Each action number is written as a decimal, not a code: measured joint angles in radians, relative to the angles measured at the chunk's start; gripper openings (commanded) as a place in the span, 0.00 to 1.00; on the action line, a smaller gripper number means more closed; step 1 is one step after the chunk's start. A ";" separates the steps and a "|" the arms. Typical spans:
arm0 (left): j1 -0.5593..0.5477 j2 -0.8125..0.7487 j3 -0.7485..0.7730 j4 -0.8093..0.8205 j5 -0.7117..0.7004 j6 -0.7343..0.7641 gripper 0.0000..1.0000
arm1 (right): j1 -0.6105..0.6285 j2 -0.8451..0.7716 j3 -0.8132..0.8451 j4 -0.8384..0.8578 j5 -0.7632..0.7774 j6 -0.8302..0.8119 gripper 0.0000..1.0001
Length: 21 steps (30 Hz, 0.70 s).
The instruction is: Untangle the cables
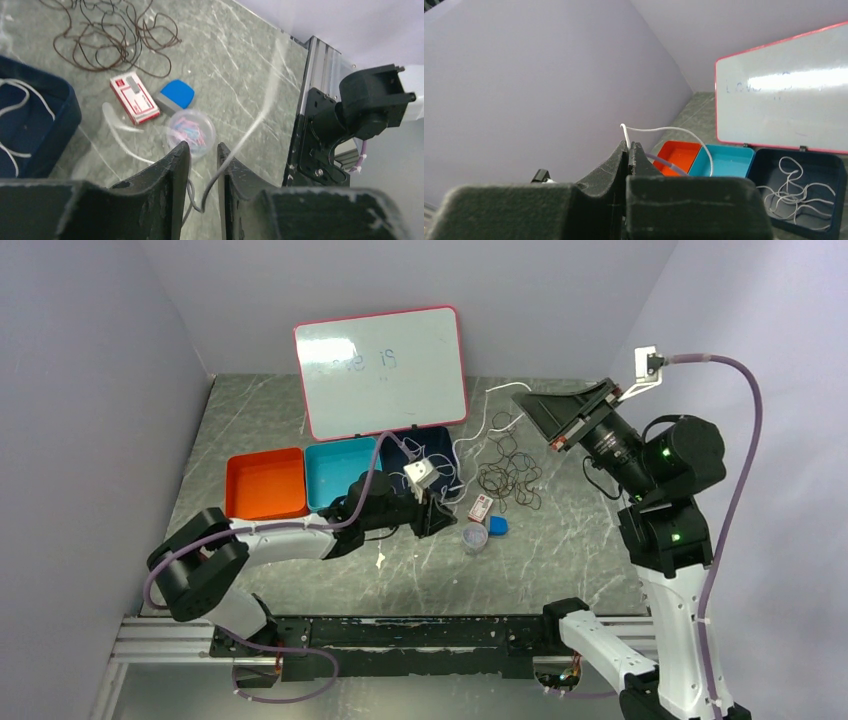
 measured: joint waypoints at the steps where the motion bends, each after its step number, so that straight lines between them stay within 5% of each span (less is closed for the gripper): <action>1: 0.000 -0.005 -0.018 0.005 0.000 -0.005 0.32 | 0.000 0.001 0.014 -0.002 0.010 -0.007 0.00; 12: -0.005 -0.055 -0.166 0.048 -0.018 -0.048 0.30 | 0.000 0.007 0.121 -0.012 0.084 -0.073 0.00; 21: -0.005 -0.166 -0.285 0.045 -0.074 -0.062 0.57 | 0.000 0.026 0.127 -0.013 0.104 -0.105 0.00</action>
